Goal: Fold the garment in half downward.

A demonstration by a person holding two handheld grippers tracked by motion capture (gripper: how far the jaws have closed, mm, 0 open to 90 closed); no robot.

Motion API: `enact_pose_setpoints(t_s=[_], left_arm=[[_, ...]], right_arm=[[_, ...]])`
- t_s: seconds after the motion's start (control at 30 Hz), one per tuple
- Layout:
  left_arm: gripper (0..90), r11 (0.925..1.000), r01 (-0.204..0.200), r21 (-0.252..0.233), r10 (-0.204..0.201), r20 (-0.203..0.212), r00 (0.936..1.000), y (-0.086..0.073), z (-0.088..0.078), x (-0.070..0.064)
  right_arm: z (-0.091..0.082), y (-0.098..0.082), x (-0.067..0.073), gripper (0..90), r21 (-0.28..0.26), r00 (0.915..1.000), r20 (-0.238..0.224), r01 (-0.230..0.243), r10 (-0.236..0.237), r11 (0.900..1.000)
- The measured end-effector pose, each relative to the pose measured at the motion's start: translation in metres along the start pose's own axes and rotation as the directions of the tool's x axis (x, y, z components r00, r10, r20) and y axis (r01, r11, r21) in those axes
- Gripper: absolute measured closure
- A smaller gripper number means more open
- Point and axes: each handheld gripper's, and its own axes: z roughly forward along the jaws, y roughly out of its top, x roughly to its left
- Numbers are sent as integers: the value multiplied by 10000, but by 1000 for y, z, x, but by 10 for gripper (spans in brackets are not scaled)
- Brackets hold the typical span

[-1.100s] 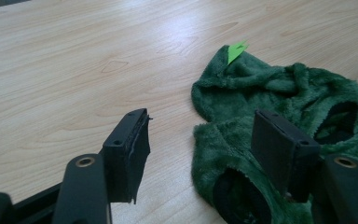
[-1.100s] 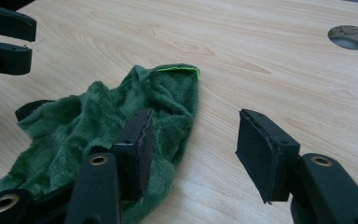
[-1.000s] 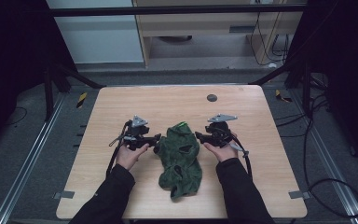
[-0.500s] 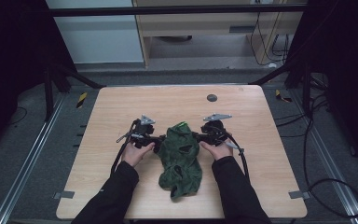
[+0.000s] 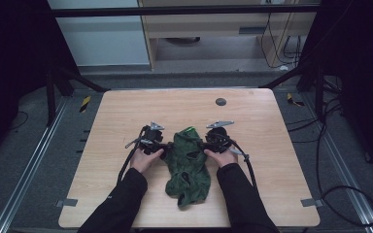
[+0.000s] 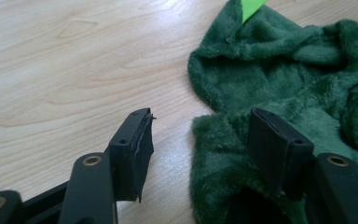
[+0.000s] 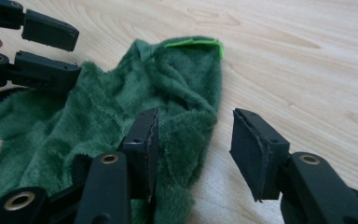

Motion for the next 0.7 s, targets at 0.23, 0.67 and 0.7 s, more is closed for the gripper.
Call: enact_pose_setpoints(t_s=[0.23, 0.67, 0.7], left_arm=[[461, 9999, -52, 137, 51, 101, 9999, 0, 5, -3], [628, 9991, -135, 399, 125, 248, 9996, -1, 10, -9], [659, 9991, -116, 400, 106, 268, 9996, 0, 10, -11]], right_arm=[[7, -4, 1, 585, 342, 9999, -162, 33, -27, 9994], [11, -8, 1, 727, 617, 9995, -295, 136, -118, 9980], [12, -8, 2, 761, 661, 9995, -297, 154, -134, 9977]])
